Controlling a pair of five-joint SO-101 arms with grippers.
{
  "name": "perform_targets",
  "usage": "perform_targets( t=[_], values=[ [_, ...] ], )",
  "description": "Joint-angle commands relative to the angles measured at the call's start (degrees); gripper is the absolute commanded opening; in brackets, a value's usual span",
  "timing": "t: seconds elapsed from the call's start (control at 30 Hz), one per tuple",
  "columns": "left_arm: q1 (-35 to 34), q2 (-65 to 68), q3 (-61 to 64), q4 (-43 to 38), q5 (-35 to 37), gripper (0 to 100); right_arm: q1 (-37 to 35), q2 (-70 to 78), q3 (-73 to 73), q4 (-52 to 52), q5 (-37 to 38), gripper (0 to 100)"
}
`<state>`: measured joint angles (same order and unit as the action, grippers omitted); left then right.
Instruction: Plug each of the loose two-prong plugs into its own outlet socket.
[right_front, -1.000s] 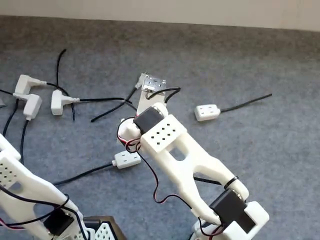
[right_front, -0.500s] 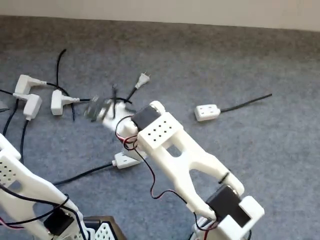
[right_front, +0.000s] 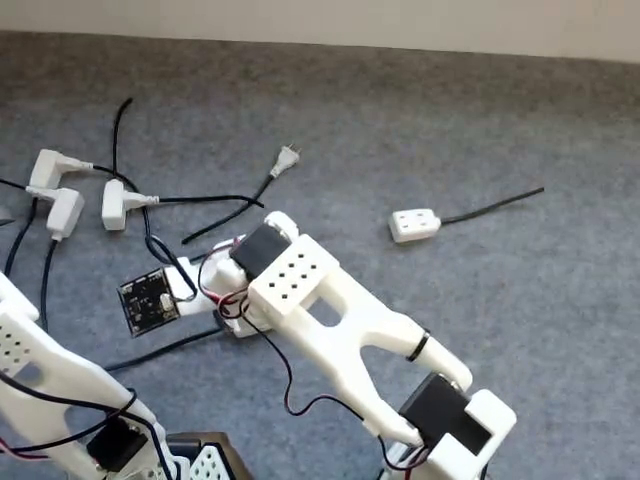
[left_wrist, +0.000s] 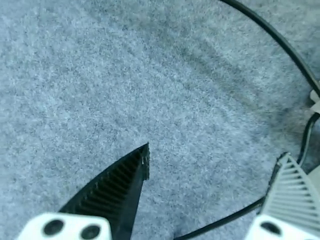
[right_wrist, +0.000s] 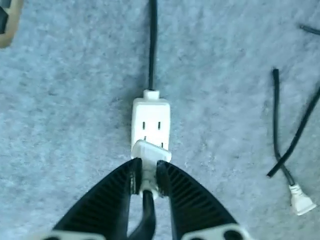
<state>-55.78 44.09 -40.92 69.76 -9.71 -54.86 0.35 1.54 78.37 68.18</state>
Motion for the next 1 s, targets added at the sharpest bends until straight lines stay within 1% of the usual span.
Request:
perform_targets(
  t=[0.0, 0.3, 0.53, 0.97],
  values=[
    [0.0, -0.8, -2.2, -0.8, -0.5, 38, 1.2, -0.4, -3.3, 0.7, 3.8, 0.6],
    [-0.6, -0.8, -2.1, -0.4, -0.5, 38, 2.9, 0.0, -2.2, 1.4, 10.3, 0.6],
    [-0.9, -0.8, -2.1, -0.4, -0.5, 38, 3.0, 5.7, -0.2, -1.7, 10.2, 0.6],
    [-1.5, -0.8, -2.1, -0.4, -0.5, 38, 3.6, 6.2, 0.2, -1.9, 10.8, 0.6]
  ],
)
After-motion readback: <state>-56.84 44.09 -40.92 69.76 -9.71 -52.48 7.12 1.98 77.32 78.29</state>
